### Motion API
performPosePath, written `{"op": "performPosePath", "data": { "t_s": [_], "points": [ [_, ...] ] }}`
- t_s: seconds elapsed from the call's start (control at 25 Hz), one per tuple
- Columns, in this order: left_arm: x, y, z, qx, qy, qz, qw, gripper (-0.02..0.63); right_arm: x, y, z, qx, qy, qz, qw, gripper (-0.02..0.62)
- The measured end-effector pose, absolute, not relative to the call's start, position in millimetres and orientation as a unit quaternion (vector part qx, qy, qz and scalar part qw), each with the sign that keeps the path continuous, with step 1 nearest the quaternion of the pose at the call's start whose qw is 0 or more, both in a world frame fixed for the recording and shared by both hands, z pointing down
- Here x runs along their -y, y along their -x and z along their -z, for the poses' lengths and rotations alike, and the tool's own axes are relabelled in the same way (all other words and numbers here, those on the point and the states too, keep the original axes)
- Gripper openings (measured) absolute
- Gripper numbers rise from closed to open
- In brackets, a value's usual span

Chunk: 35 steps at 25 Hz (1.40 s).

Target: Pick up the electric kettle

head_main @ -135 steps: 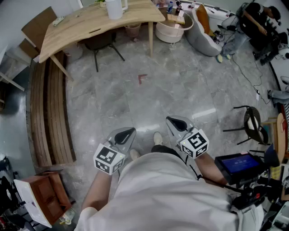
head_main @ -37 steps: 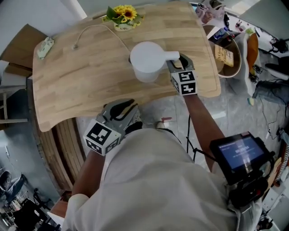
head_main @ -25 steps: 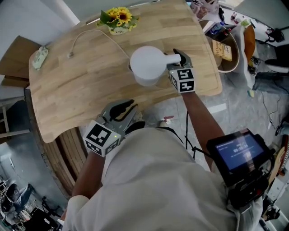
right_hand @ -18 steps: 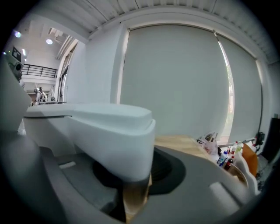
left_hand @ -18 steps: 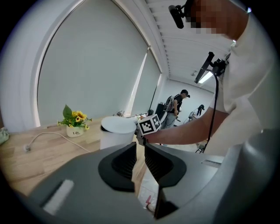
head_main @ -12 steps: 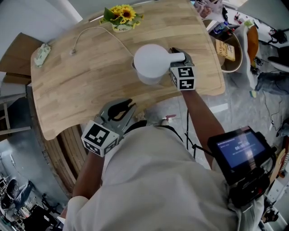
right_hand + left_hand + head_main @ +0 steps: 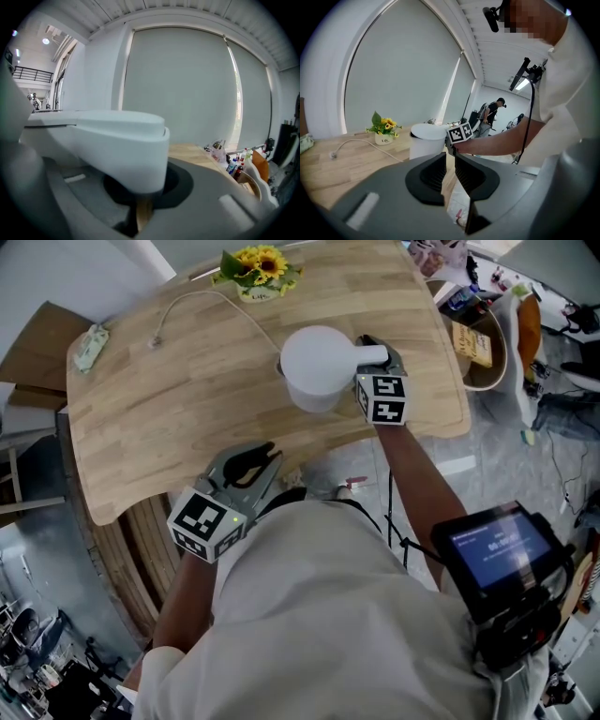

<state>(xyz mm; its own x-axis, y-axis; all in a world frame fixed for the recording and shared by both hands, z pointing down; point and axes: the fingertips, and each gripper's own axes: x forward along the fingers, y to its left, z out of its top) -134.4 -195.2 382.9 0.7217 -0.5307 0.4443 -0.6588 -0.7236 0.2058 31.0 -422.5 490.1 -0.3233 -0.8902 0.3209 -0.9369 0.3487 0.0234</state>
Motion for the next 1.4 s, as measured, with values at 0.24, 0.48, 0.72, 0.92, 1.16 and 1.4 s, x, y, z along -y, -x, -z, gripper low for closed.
{"op": "performPosePath", "data": {
  "t_s": [0.24,0.48,0.72,0.92,1.16,1.4],
  "points": [
    [193.2,131.3,-381.7,0.323,-0.912,-0.18,0.178,0.066,428.4,-33.2,-484.4,0.798,-0.581,-0.087,0.135,0.028],
    [193.0,131.2,-382.8,0.329,-0.91,-0.177,0.18,0.066,433.9,-44.8,-487.2,0.781,-0.602,-0.106,0.124,0.028],
    [193.4,131.4,-383.6,0.33,-0.91,-0.173,0.183,0.066,436.9,-51.3,-475.5,0.778,-0.609,-0.11,0.108,0.028],
    [196.6,125.6,-381.7,0.325,-0.913,-0.167,0.178,0.066,438.1,-54.2,-466.1,0.782,-0.604,-0.109,0.111,0.029],
    [194.9,119.8,-386.0,0.323,-0.914,-0.162,0.182,0.066,435.0,-61.3,-456.5,0.785,-0.599,-0.108,0.111,0.029],
    [194.3,110.6,-389.0,0.313,-0.919,-0.155,0.183,0.066,432.1,-63.7,-437.6,0.793,-0.591,-0.103,0.106,0.029]
  ]
}}
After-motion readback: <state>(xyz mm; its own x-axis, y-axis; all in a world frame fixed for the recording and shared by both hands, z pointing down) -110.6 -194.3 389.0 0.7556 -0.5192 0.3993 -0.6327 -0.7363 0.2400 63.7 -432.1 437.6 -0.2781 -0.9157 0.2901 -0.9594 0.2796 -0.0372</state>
